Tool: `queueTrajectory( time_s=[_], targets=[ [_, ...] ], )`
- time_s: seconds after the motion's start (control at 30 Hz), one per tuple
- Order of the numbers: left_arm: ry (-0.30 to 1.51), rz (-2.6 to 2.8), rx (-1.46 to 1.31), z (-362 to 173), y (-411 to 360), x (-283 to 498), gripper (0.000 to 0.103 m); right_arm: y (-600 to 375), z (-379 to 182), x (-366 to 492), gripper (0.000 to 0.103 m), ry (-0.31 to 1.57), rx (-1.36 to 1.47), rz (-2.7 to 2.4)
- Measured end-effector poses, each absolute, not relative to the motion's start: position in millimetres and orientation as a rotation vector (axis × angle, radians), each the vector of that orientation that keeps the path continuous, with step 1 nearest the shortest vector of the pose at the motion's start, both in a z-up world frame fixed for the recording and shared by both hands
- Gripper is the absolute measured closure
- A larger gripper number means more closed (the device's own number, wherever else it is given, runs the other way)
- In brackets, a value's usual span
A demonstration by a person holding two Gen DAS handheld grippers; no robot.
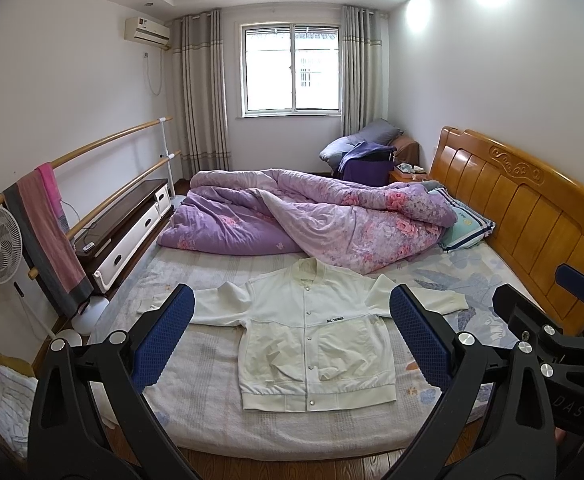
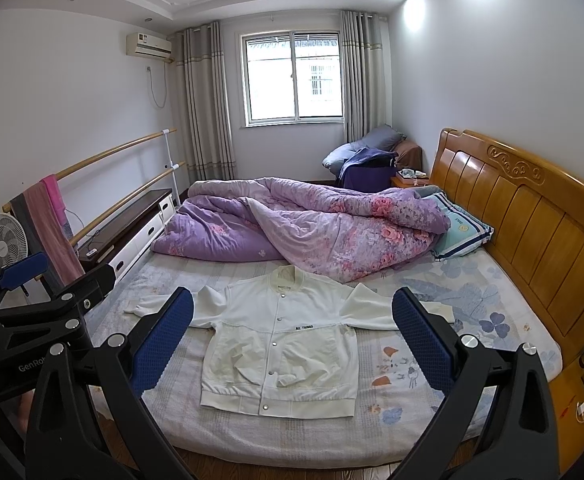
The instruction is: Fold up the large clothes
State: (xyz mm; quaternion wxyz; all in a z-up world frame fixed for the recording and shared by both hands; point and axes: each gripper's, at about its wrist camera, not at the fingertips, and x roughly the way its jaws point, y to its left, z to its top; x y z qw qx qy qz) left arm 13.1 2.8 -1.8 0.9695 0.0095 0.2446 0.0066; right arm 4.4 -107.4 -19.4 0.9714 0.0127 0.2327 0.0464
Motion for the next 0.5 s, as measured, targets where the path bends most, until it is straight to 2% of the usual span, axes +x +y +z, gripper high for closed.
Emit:
queueTrajectory(
  time_s=[0.5],
  targets=[
    [0.501, 0.029, 0.016, -3.8, 0.1, 8.3, 0.005, -130.0, -17.2, 7.2, 0.007, 0.484, 0.033, 0.126]
  ],
)
